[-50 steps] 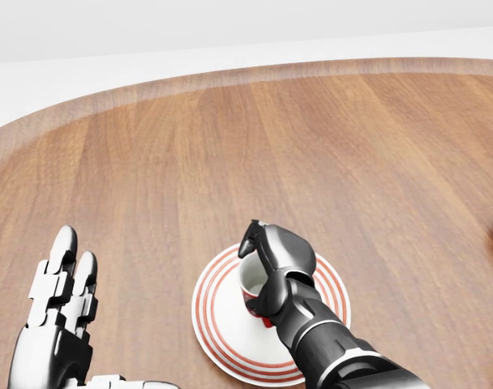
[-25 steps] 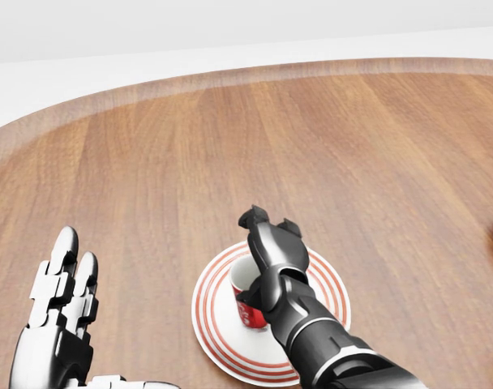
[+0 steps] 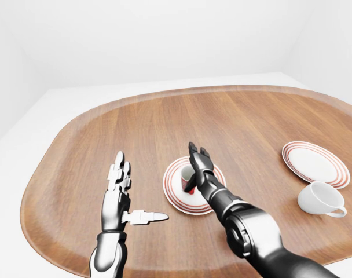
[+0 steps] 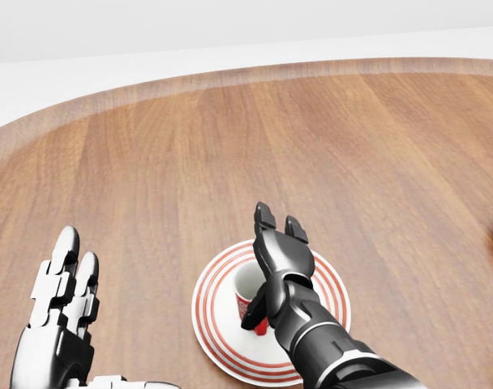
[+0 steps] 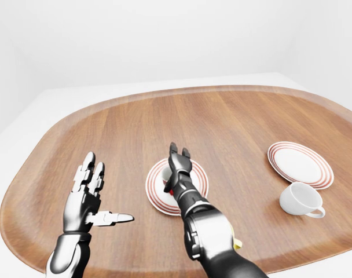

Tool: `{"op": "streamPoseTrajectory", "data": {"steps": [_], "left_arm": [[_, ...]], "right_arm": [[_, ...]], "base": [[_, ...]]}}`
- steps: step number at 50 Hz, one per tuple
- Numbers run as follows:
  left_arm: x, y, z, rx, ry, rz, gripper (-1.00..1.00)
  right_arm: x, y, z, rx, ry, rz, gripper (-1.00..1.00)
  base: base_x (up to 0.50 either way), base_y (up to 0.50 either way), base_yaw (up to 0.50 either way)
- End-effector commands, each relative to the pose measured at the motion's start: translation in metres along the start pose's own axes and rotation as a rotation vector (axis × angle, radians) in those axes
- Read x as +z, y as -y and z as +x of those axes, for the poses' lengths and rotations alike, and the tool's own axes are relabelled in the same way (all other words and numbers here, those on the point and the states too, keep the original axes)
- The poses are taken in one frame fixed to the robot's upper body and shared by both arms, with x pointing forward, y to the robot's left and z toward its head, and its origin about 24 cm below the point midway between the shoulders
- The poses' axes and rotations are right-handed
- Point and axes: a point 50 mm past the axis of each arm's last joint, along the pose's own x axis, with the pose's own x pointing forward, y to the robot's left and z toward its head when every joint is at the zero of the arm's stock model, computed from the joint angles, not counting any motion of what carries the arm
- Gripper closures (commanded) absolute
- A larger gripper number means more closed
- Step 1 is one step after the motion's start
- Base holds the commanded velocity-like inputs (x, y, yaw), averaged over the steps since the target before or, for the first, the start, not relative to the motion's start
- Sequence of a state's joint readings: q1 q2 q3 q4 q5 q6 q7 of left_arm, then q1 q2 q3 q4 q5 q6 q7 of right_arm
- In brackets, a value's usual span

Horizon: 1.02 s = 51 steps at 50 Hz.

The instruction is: Put the red mug on the left plate.

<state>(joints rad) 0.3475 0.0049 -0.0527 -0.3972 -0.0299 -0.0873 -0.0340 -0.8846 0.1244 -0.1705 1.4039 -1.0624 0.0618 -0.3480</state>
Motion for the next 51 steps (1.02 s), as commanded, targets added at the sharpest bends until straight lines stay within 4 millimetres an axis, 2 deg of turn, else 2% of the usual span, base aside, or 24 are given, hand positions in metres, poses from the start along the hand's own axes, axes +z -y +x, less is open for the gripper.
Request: {"op": "streamPoseTrajectory", "data": {"steps": [1,13,14,16,17,19,20,21,23,24,25,26,31,32,38,44,51], "left_arm": [[0.000,0.000,0.000,-0.001,0.000,0.001,-1.00],[0.000,0.000,0.000,-0.001,0.000,0.001,-1.00],[0.003,0.001,-0.004,0.000,0.006,0.005,-1.00],[0.003,0.001,-0.004,0.000,0.006,0.006,-1.00],[0.004,0.001,-0.004,0.003,0.009,0.007,-1.00],[0.004,0.001,-0.004,0.003,0.009,0.007,-1.00],[0.004,0.002,-0.005,0.002,0.008,0.010,-1.00],[0.004,0.002,-0.005,0.002,0.008,0.010,-1.00],[0.004,0.002,-0.005,0.002,0.008,0.010,-1.00],[0.005,0.002,-0.006,0.001,0.008,0.011,-1.00],[0.005,0.002,-0.006,0.002,0.008,0.011,-1.00],[0.005,0.002,-0.006,0.000,0.009,0.012,-1.00],[0.005,0.003,-0.006,0.000,0.009,0.014,-1.00],[0.005,0.003,-0.005,0.000,0.011,0.014,-1.00],[0.005,0.003,-0.005,0.000,0.008,0.015,-1.00],[0.004,0.003,-0.005,-0.001,0.007,0.015,-1.00],[0.004,0.003,-0.005,-0.002,0.007,0.013,-1.00]], "right_arm": [[-0.002,-0.001,-0.001,0.004,-0.005,-0.008,-1.00],[-0.002,-0.001,-0.001,0.004,-0.005,-0.008,-1.00],[0.112,0.114,0.010,0.069,0.425,0.285,-1.00],[0.117,0.121,0.009,0.078,0.454,0.311,-1.00],[0.156,0.168,-0.011,0.150,0.665,0.430,-1.00],[0.156,0.171,-0.014,0.156,0.668,0.438,-1.00],[0.180,0.225,-0.055,0.131,0.932,0.507,-1.00],[0.181,0.230,-0.066,0.106,0.992,0.495,-1.00],[0.181,0.231,-0.069,0.099,1.008,0.493,-1.00],[0.186,0.268,-0.111,-0.010,1.220,0.498,-1.00],[0.185,0.271,-0.116,-0.024,1.248,0.499,-1.00],[0.185,0.301,-0.150,-0.144,1.377,0.492,-1.00],[0.185,0.304,-0.154,-0.151,1.400,0.508,-1.00],[0.179,0.327,-0.207,-0.338,1.569,0.446,-1.00],[0.171,0.322,-0.254,-0.472,1.724,0.372,-1.00],[0.167,0.312,-0.258,-0.521,1.713,0.330,-1.00],[0.152,0.308,-0.260,-0.579,1.695,0.325,-1.00]], "base": [[0.00,0.00,0.00],[0.00,0.00,0.00],[0.00,0.00,0.00],[0.00,0.00,0.00],[0.00,0.00,0.00],[0.00,0.00,0.00],[0.00,0.00,0.00],[0.00,0.00,0.00],[0.00,0.00,0.00],[0.00,0.00,0.00],[0.00,0.00,0.00],[0.00,0.00,0.00],[0.00,0.00,0.00],[0.00,0.00,0.00],[0.00,0.00,0.00],[0.00,0.00,0.00],[0.00,0.00,0.00]]}}
